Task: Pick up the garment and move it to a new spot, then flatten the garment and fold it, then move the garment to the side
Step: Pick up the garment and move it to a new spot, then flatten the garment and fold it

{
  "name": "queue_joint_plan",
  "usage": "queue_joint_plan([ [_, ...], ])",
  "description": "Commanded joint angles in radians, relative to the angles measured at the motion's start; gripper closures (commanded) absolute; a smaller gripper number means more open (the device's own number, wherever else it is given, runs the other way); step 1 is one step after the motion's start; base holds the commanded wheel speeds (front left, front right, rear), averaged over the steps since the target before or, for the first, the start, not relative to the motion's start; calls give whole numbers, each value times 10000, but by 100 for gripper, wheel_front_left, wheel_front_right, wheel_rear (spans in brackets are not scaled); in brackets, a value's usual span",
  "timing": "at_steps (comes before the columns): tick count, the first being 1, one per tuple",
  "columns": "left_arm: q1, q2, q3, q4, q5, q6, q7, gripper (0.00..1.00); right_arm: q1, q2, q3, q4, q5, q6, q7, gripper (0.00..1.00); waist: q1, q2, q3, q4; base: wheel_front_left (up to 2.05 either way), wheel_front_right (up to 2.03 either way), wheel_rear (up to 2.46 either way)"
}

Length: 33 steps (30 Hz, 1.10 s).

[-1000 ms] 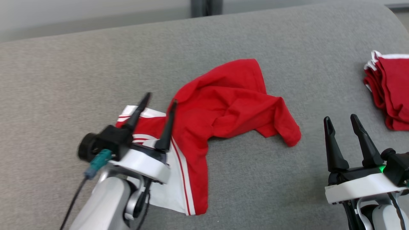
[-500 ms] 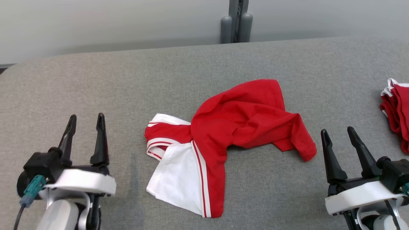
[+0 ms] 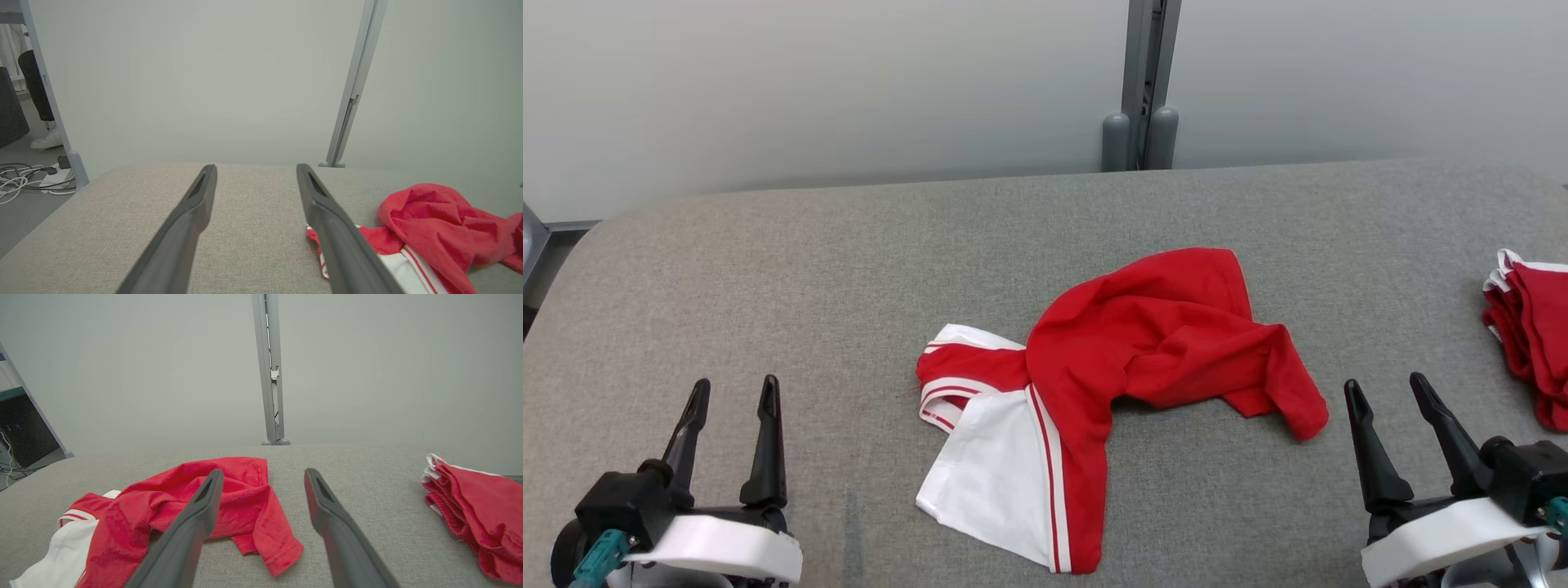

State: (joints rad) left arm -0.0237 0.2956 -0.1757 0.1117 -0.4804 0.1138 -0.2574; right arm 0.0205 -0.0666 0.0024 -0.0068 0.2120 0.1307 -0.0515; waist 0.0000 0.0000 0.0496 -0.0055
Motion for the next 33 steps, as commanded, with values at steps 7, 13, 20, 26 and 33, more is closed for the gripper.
queue_joint_plan([
  [7,632,157,-224,-181,291,228,179,0,428,-166,-68,11,46,1,180,0,0,0,-508,32,0,0,0],
  [13,861,205,-336,-413,390,407,370,0,587,-205,-112,-65,54,1,247,0,0,0,-573,40,0,0,0],
  [20,921,260,-407,-580,398,519,487,0,601,-168,-155,-120,54,1,283,0,0,0,-554,37,0,0,0],
  [26,898,304,-461,-632,439,576,582,0,656,-117,-208,-159,30,1,307,0,0,0,-547,56,0,0,0],
  [33,849,341,-549,-650,438,630,695,0,684,-70,-279,-218,9,1,330,0,0,0,-546,133,0,0,0],
])
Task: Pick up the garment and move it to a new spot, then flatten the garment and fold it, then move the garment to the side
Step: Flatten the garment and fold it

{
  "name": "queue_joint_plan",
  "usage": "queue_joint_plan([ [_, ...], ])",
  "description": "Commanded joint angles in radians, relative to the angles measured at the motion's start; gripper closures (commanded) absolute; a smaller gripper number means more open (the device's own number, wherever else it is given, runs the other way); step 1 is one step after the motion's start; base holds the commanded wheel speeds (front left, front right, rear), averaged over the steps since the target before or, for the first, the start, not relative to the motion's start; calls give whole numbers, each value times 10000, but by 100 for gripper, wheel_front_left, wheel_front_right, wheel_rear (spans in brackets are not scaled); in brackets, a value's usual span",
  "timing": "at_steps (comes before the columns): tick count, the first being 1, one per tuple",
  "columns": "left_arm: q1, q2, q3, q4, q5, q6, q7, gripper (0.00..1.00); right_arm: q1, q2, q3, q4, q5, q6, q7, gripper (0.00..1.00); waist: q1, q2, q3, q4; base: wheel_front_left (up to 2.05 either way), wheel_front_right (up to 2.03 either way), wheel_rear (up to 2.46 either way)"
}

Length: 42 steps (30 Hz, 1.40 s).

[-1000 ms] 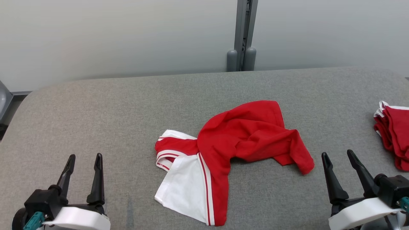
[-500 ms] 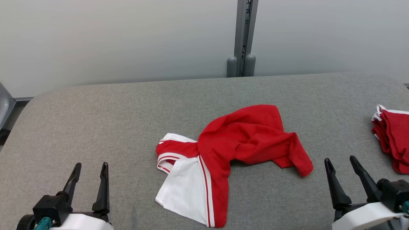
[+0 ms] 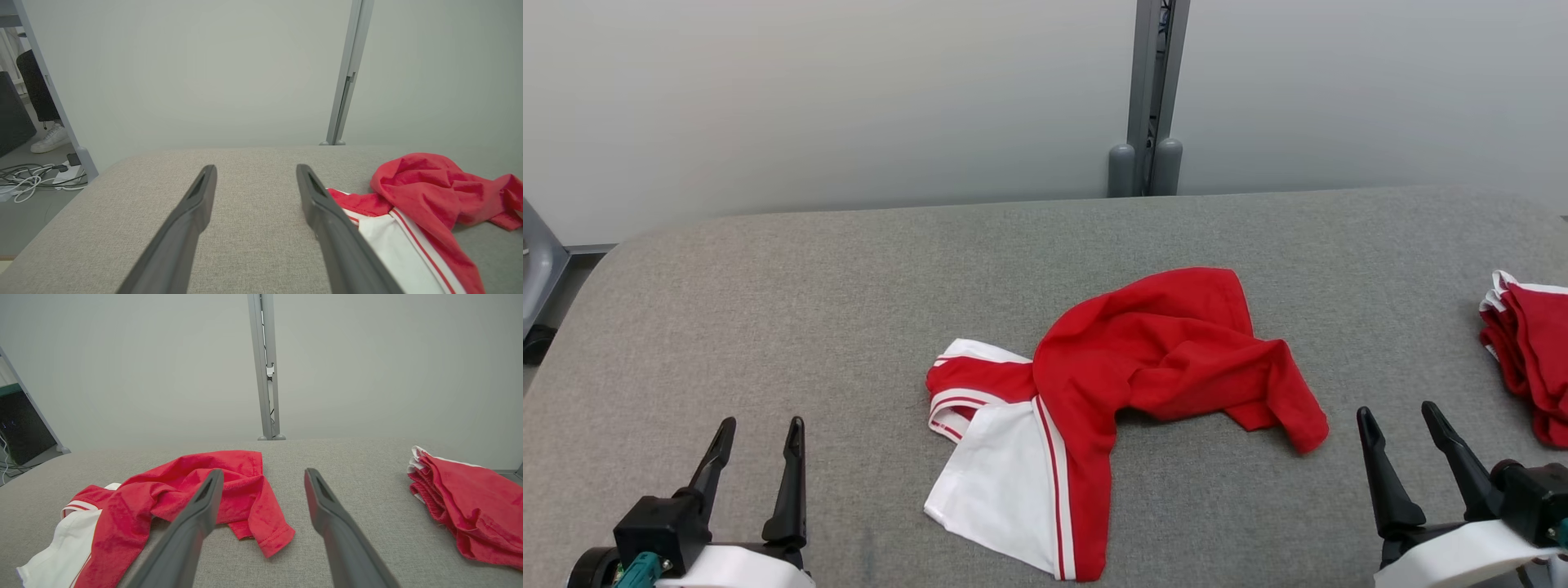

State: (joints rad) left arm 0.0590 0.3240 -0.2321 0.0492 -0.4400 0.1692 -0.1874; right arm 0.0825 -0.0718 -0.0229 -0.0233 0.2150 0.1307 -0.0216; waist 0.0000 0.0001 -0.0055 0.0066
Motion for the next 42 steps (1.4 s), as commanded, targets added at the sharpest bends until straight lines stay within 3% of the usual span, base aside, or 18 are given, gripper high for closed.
queue_joint_plan([
  [1,-5,61,-1,-26,52,80,-8,0,78,-11,-39,-70,-29,1,34,0,0,-1,12,34,0,0,0],
  [15,-982,83,-263,-212,248,-106,-48,0,-713,-201,-601,145,89,1,-66,0,0,-1,1027,679,0,0,0],
  [25,-2238,-129,-461,-171,403,-366,-361,0,-2944,-1452,-855,1651,489,1,188,0,0,-1,2611,1513,0,0,0],
  [32,-3042,-443,-553,137,452,-624,-625,0,-5378,-2772,577,3463,1053,1,1273,0,0,-1,3590,1958,0,0,0],
  [42,-3807,-942,-681,744,582,-1061,-761,0,-7354,-3930,3099,5700,2522,1,2927,0,0,-1,4229,2369,0,0,0],
])
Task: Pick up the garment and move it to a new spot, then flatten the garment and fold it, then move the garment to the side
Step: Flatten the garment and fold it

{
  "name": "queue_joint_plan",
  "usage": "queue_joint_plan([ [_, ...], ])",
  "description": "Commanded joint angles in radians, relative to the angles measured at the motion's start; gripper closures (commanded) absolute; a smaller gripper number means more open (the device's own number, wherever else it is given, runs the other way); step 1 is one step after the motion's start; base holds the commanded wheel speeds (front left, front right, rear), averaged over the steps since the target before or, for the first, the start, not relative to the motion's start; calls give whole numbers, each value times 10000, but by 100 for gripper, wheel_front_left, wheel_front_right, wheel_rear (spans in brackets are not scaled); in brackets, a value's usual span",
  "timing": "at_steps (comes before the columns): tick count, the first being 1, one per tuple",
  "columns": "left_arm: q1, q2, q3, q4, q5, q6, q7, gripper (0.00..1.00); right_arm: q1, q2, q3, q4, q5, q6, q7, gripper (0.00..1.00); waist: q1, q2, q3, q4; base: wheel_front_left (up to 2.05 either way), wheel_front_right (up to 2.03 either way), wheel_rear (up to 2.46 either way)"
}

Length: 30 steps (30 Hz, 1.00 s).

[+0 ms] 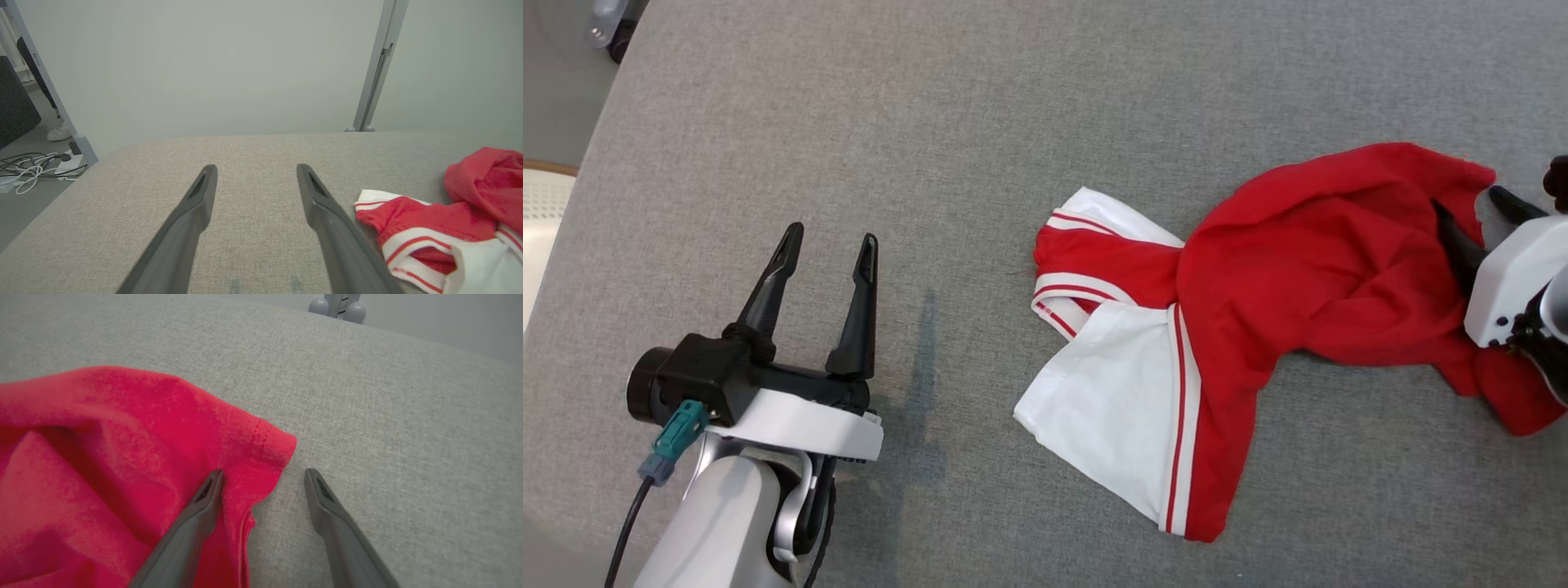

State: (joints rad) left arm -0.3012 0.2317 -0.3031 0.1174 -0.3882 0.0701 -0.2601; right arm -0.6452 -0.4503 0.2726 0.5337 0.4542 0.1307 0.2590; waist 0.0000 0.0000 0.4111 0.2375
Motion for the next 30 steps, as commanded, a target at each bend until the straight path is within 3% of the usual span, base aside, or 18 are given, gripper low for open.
queue_joint_plan([
  [1,-242,-61,43,94,95,-88,-43,0,-139,-205,354,250,300,1,198,0,0,0,78,68,0,0,0],
  [2,-247,-87,61,134,110,-106,-48,0,-180,-256,531,348,447,1,214,18,0,0,83,69,0,0,0],
  [3,-229,-110,75,183,103,-157,-52,0,-215,-302,686,458,612,1,273,52,0,0,78,64,0,0,0],
  [4,-227,-131,97,213,117,-166,-48,0,-260,-369,832,558,747,1,292,100,0,0,74,51,0,0,0],
  [13,-102,-319,404,301,341,-327,-54,0,-1127,-821,945,533,1404,0,-955,100,0,0,-143,-230,0,0,0],
  [20,198,-322,669,346,497,-400,-55,0,-1733,-907,1018,-386,1177,1,-2279,100,0,0,-620,-808,0,0,0],
  [26,555,-280,817,325,566,-342,-54,0,-5,-1029,515,-1793,829,0,-3095,100,0,0,-1130,-1288,0,0,0],
  [30,791,-178,918,258,541,-278,-56,0,2257,-562,-229,-2568,628,1,-3395,100,0,0,-1326,-1581,0,0,0],
])
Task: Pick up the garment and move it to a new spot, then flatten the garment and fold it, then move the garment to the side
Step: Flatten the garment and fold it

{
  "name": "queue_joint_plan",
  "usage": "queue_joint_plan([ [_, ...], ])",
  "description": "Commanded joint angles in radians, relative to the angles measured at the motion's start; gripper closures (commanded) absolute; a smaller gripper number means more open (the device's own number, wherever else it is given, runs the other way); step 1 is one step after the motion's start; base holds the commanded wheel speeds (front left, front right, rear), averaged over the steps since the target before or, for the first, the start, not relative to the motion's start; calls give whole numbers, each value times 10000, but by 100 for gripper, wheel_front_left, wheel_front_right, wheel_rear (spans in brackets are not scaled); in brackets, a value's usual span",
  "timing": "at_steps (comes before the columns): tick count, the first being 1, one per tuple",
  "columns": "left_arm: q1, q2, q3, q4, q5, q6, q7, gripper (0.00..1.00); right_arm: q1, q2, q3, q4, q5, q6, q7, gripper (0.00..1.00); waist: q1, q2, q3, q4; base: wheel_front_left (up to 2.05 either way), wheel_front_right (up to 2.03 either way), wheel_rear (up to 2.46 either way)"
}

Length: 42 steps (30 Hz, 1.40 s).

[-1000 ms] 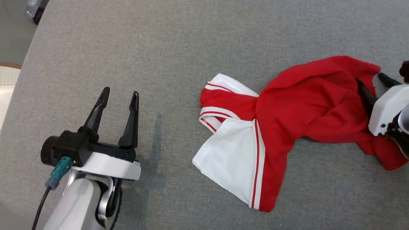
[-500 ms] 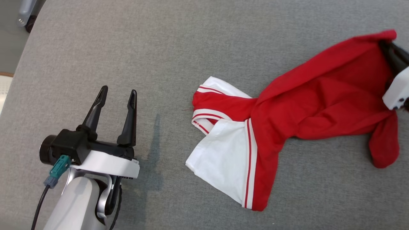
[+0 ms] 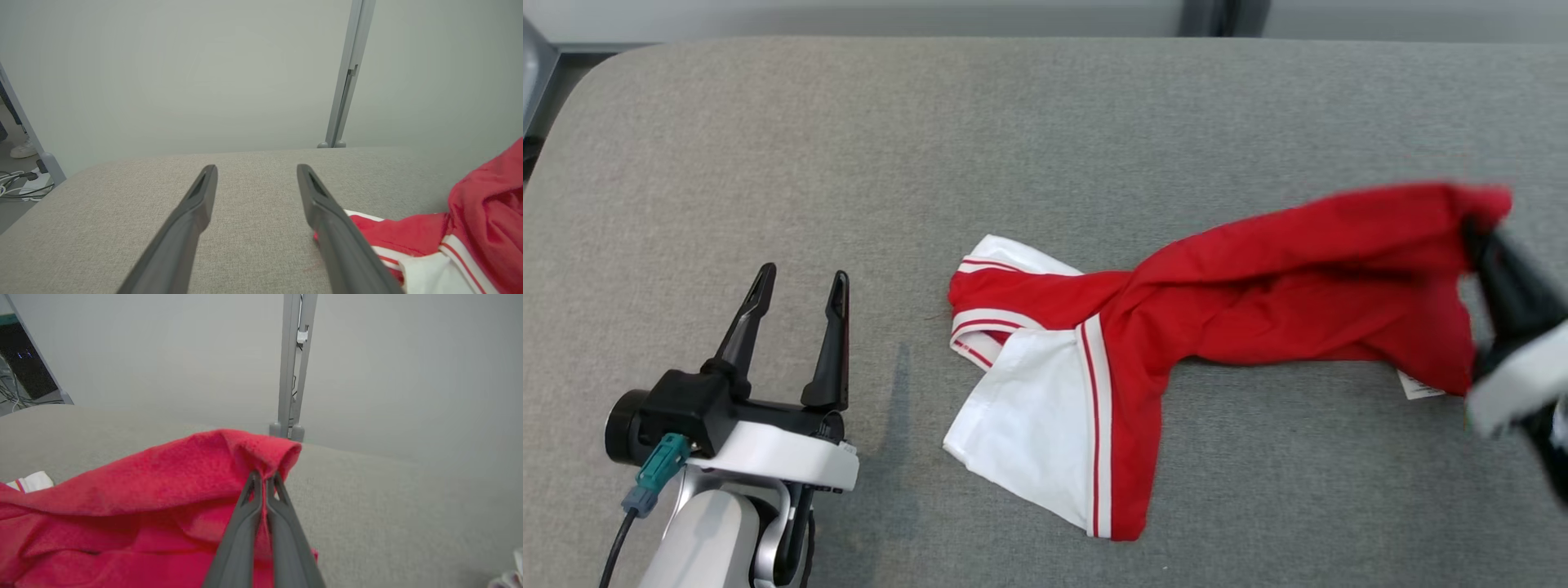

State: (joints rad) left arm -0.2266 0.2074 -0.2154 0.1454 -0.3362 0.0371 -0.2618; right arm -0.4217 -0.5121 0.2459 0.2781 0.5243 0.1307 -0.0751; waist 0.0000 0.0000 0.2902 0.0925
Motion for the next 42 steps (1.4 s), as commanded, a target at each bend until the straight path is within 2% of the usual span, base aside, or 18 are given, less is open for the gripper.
queue_joint_plan([
  [1,96,83,50,-42,7,61,-39,0,596,213,-164,-74,-81,1,-84,100,0,0,-157,-189,0,0,0],
  [6,279,186,80,-128,-67,116,61,0,2809,1347,-1012,130,86,1,-325,100,0,0,-354,-352,0,0,0],
  [9,401,232,125,-210,-129,196,127,0,3479,1901,-1342,444,174,1,-562,100,0,0,-465,-434,0,0,0],
  [16,622,355,172,-394,-184,307,307,0,3572,2291,-1554,1525,103,1,-1150,100,0,0,-695,-526,0,0,0],
  [17,677,364,174,-415,-198,332,333,0,3516,2331,-1550,1617,77,1,-1240,85,0,0,-745,-530,0,0,0],
  [18,752,372,181,-427,-211,357,343,0,3475,2361,-1545,1686,38,1,-1295,55,0,0,-800,-541,0,0,0],
  [19,816,378,194,-437,-230,379,354,0,3464,2404,-1520,1706,-6,1,-1347,0,0,0,-860,-552,0,0,0],
  [22,974,374,216,-499,-257,458,366,0,3492,2511,-1611,1530,-263,1,-1546,0,0,0,-1067,-589,0,0,0],
  [29,1418,364,206,-603,-345,601,424,0,3873,2951,-1989,272,-1292,1,-1685,0,0,0,-1507,-662,0,0,0],
  [36,1866,457,215,-783,-395,754,514,0,4293,3714,-2675,-1761,-2508,1,-871,0,0,0,-1959,-788,0,0,0],
  [42,2242,545,150,-932,-334,893,638,0,4721,4128,-2881,-3010,-3045,1,-78,0,0,0,-2348,-819,0,0,0],
])
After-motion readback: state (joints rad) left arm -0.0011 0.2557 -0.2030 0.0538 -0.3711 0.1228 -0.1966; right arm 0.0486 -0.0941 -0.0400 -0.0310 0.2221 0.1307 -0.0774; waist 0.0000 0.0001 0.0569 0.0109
